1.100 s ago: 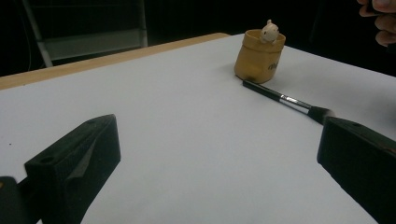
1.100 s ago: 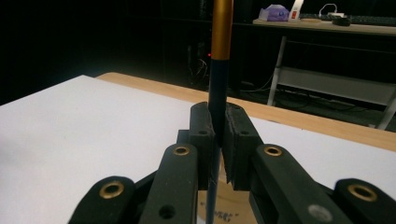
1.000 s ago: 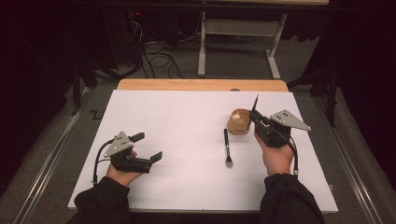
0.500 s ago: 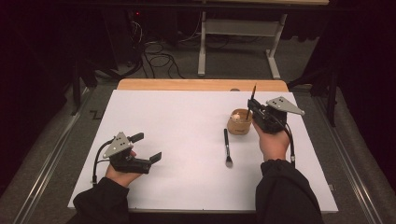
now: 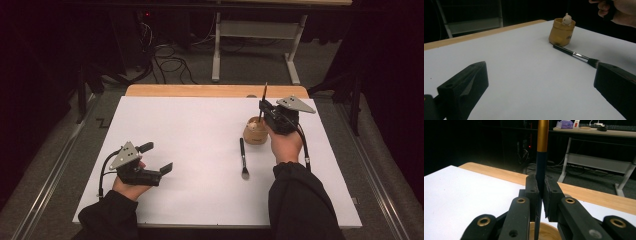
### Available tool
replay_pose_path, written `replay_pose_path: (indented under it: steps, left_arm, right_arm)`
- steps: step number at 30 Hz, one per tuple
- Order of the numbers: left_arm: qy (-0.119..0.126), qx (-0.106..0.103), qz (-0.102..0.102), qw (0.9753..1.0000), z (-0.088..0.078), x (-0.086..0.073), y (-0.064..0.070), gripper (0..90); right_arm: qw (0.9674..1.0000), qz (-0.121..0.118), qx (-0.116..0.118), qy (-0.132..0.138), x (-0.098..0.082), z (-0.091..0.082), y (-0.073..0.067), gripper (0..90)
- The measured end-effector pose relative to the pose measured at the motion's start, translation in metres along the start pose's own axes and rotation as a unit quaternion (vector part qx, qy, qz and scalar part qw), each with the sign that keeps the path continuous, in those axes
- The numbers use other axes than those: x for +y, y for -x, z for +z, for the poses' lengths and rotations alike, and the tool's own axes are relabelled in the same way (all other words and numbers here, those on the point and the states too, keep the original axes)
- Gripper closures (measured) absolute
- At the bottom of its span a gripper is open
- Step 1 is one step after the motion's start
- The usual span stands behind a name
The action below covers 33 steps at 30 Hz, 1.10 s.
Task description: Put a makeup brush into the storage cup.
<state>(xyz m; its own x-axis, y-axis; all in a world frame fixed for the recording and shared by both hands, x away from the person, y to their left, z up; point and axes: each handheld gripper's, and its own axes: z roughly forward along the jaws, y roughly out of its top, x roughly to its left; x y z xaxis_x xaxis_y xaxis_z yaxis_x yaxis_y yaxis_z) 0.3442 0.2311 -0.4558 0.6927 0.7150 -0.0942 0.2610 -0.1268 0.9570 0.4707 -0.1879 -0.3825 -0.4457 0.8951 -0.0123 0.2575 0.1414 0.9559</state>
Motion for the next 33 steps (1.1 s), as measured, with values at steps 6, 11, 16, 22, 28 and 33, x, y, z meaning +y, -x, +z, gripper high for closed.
replay_pose_path:
  steps: [6,11,16,22,28,33]
  left_arm:
    - [0.003,0.001,-0.003,1.0,-0.001,0.0,-0.001,0.1]
    - [0.004,-0.001,-0.001,1.0,-0.001,0.001,-0.001,0.1]
    - [0.004,-0.002,-0.002,1.0,-0.001,0.001,-0.001,0.2]
    - [0.003,-0.004,-0.001,1.0,-0.001,0.0,0.0,0.2]
    - [0.004,-0.006,-0.006,1.0,-0.001,0.0,-0.001,0.2]
    - [0.003,-0.008,-0.005,1.0,-0.001,0.0,0.0,0.2]
  right_arm:
    - [1.0,-0.001,-0.005,-0.007,0.0,0.006,0.001,84.8]
    - [0.9999,-0.005,-0.009,-0.014,-0.001,0.008,0.003,84.8]
    - [0.9997,-0.009,-0.009,-0.023,-0.005,0.01,0.003,84.8]
    - [0.9992,-0.015,-0.011,-0.035,-0.011,0.013,0.004,84.8]
    - [0.9986,-0.013,-0.012,-0.05,-0.016,0.016,0.005,84.7]
    - [0.9981,-0.015,-0.011,-0.059,-0.02,0.017,0.006,84.8]
